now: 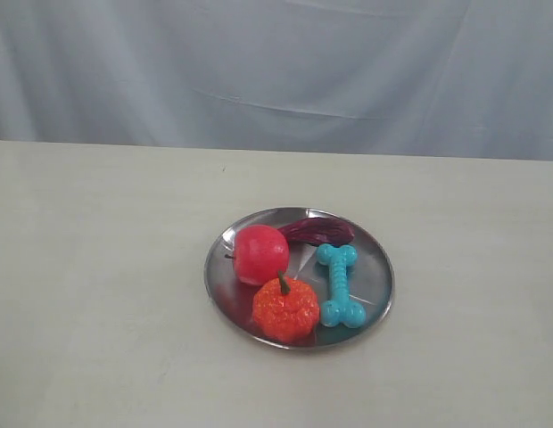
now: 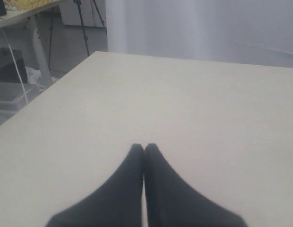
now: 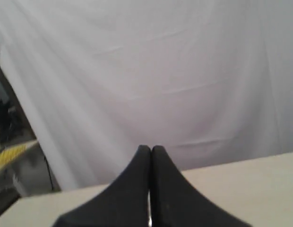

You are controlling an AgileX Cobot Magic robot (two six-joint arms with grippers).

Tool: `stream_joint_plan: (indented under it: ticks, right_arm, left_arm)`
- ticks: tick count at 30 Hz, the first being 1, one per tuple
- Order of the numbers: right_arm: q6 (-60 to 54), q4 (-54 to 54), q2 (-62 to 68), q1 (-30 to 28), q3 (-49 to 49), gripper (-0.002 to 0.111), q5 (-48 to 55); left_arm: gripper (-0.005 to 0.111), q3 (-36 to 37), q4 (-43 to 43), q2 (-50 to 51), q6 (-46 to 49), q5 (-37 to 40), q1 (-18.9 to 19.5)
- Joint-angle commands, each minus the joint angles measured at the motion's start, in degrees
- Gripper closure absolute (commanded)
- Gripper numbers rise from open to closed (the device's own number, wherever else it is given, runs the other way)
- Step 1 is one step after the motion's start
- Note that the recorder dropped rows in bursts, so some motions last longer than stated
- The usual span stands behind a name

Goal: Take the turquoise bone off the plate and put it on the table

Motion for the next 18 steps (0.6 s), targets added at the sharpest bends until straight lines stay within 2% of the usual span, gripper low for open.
stream_joint_plan:
  ticks: [1, 6, 12, 18]
  right_arm:
    - [-6.41, -0.17, 12.99, 7.21, -9.93, 0.109, 7.77]
    - [-12.33, -1.43, 24.83, 12.16, -23.79, 0.109, 20.21]
    - [-17.75, -5.4, 37.7, 12.13, -44.85, 0.109, 38.88]
    - [-21.87, -7.07, 49.5, 12.13, -61.62, 0.109, 54.56]
  left_arm:
    - [0.107, 0.15, 0.0, -0.07, -0.24, -0.31, 0.14]
    - [0.107, 0.15, 0.0, -0.07, -0.24, -0.31, 0.14]
    - [0.107, 0.15, 0.0, -0.07, -0.24, -0.31, 0.14]
    - [0.107, 0.15, 0.0, -0.07, -0.24, -0.31, 0.14]
